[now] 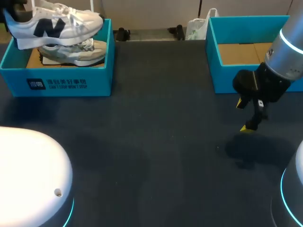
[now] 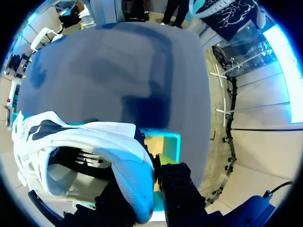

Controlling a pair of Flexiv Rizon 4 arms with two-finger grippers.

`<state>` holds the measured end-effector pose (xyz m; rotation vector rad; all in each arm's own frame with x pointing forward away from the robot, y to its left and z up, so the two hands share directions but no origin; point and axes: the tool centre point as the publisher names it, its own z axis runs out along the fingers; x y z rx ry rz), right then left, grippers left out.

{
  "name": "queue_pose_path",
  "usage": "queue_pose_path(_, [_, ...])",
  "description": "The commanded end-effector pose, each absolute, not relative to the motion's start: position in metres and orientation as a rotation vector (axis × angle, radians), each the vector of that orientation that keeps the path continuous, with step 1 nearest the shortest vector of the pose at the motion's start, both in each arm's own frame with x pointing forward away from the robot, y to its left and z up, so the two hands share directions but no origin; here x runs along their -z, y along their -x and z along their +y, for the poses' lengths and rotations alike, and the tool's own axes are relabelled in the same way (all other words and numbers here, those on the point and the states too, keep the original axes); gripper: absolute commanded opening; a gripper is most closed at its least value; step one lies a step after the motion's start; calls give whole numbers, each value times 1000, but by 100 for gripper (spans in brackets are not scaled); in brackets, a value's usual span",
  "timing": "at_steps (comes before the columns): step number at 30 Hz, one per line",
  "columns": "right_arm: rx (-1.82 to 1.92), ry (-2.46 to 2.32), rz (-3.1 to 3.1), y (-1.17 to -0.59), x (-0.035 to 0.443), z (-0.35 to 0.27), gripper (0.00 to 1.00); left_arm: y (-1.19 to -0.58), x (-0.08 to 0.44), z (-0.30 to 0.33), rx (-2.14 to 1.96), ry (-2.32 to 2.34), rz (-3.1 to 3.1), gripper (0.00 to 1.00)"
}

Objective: Take the shoe out of the shoebox, open the shoe tongue, remove and reinsert the insole, then place the shoe into the shoebox

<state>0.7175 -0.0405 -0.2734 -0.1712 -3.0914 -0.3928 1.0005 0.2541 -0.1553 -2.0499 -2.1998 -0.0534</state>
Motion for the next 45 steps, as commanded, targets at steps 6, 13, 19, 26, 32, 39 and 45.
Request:
queue_pose_path(6, [390, 173, -3092, -717, 274, -40, 100, -914, 163, 207, 201, 2112, -2200, 0])
queue_pose_path(13, [390, 173, -3092, -717, 274, -40, 100, -865, 181, 172, 249, 2160, -2156, 0])
queue_pose_path(19, [390, 173, -3092, -717, 274, -40, 100, -819, 205, 129, 267, 2215, -2114, 0])
queue_pose_path(26, [390, 173, -3092, -717, 274, -40, 100, -785, 233, 88, 252, 2239, -2044, 0])
queue_pose_path(32, [390, 173, -3092, -717, 274, -40, 100, -776, 245, 70, 270, 2219, -2028, 0])
queue_pose_path(39, [390, 173, -3092, -717, 274, -40, 100, -776, 245, 70, 270, 2219, -2028, 0])
queue_pose_path(45, [390, 173, -3092, -717, 274, -40, 100, -769, 257, 54, 280, 2249, -2011, 0])
